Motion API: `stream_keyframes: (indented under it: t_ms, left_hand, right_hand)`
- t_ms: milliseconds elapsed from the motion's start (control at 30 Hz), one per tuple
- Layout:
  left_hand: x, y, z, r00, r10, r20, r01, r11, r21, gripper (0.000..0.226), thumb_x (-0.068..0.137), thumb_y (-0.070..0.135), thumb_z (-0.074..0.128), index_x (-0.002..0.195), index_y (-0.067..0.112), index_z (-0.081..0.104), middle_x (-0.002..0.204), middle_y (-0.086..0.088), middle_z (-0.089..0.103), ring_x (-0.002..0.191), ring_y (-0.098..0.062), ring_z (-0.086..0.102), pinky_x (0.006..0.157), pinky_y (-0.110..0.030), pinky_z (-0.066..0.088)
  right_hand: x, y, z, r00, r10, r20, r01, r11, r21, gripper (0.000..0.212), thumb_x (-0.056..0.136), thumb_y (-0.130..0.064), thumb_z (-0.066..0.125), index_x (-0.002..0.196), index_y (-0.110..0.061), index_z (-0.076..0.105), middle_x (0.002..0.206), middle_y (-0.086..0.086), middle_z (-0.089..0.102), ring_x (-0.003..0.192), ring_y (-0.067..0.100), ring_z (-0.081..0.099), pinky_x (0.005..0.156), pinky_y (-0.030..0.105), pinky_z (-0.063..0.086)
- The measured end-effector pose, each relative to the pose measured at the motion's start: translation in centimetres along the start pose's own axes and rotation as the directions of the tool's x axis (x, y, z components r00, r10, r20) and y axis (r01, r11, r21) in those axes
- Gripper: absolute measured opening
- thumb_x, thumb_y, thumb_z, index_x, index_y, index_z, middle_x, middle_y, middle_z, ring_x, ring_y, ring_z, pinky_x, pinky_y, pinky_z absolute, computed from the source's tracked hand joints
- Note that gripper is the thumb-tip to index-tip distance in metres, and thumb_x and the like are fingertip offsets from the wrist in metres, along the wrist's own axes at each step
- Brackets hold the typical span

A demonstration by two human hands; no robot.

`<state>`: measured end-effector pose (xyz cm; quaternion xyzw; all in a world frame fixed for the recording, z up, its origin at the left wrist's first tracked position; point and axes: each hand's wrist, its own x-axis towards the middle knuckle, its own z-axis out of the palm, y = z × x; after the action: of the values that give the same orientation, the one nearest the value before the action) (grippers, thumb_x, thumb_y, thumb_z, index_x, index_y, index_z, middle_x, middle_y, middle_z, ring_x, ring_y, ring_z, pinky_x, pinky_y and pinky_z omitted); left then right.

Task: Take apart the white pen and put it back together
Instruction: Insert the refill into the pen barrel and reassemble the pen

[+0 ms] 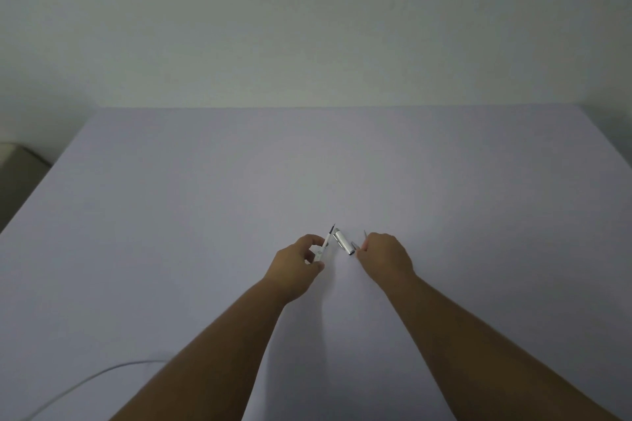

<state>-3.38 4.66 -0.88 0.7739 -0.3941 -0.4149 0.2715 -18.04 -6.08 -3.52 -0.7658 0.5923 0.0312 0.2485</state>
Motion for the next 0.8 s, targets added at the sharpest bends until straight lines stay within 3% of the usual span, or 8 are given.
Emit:
stream_keyframes:
  t_ms: [133,200,333,400,467,800]
  left_hand:
    - [0.0,0.0,-0.1,1.0,0.001,0.007,-0.001,1.0,0.009,0.03,0.083,0.019,0.059,0.098,0.044,0.056,0.087,0.003,0.06,0.077,-0.022,0.062,0.071,-0.037,0.058]
    - [0.0,0.2,-0.2,1.0,0.002,0.009,-0.002,1.0,0.014,0.029,0.083,0.018,0.059,0.099,0.043,0.056,0.089,0.001,0.061,0.078,-0.023,0.063,0.071,-0.037,0.058]
    - [-0.1,0.7,-0.4,1.0,0.013,0.014,-0.014,0.999,0.03,0.03,0.084,0.018,0.059,0.107,0.037,0.058,0.093,-0.001,0.061,0.085,-0.028,0.065,0.073,-0.038,0.058]
    - [-0.2,1.1,-0.5,1.0,0.023,0.02,-0.024,0.999,0.035,0.03,0.084,0.018,0.059,0.109,0.036,0.057,0.093,-0.001,0.062,0.082,-0.026,0.064,0.071,-0.036,0.057]
    - [-0.2,1.4,-0.5,0.999,0.032,0.025,-0.032,0.999,0.038,0.03,0.085,0.018,0.058,0.109,0.035,0.057,0.093,-0.001,0.063,0.078,-0.023,0.063,0.067,-0.034,0.056]
    - [-1.0,2.5,-0.6,0.999,0.034,0.036,-0.035,0.998,0.042,0.03,0.087,0.017,0.059,0.114,0.031,0.056,0.102,-0.008,0.064,0.087,-0.03,0.066,0.07,-0.035,0.057]
  right_hand:
    - [-0.1,-0.4,0.0,0.998,0.055,-0.028,-0.053,0.995,0.089,0.03,0.088,-0.028,0.053,0.097,-0.003,0.068,0.1,0.015,0.07,0.097,0.034,0.063,0.076,0.034,0.049]
    - [0.0,-0.7,-0.6,0.992,0.113,-0.057,-0.092,0.952,0.293,0.021,0.085,-0.026,0.056,0.085,-0.007,0.065,0.085,0.01,0.067,0.084,0.031,0.061,0.068,0.03,0.043]
    - [0.0,-1.9,-2.6,0.986,0.161,0.038,-0.128,0.599,0.79,0.01,0.081,-0.022,0.058,0.073,-0.017,0.064,0.065,-0.003,0.055,0.059,0.017,0.047,0.054,0.026,0.035]
    - [-0.1,-2.5,-3.6,0.99,0.11,0.092,-0.131,0.437,0.89,0.011,0.082,-0.02,0.059,0.075,-0.017,0.066,0.069,-0.001,0.059,0.055,0.013,0.044,0.054,0.025,0.038]
    - [-0.3,-3.1,-4.2,0.993,0.069,0.1,-0.118,0.359,0.926,0.008,0.084,-0.02,0.061,0.08,-0.018,0.067,0.077,-0.001,0.065,0.057,0.01,0.046,0.055,0.023,0.041]
    - [-0.9,-3.1,-4.6,0.994,0.021,0.112,-0.111,0.389,0.915,0.004,0.08,-0.02,0.068,0.082,-0.016,0.068,0.076,0.0,0.073,0.058,0.012,0.047,0.054,0.023,0.042]
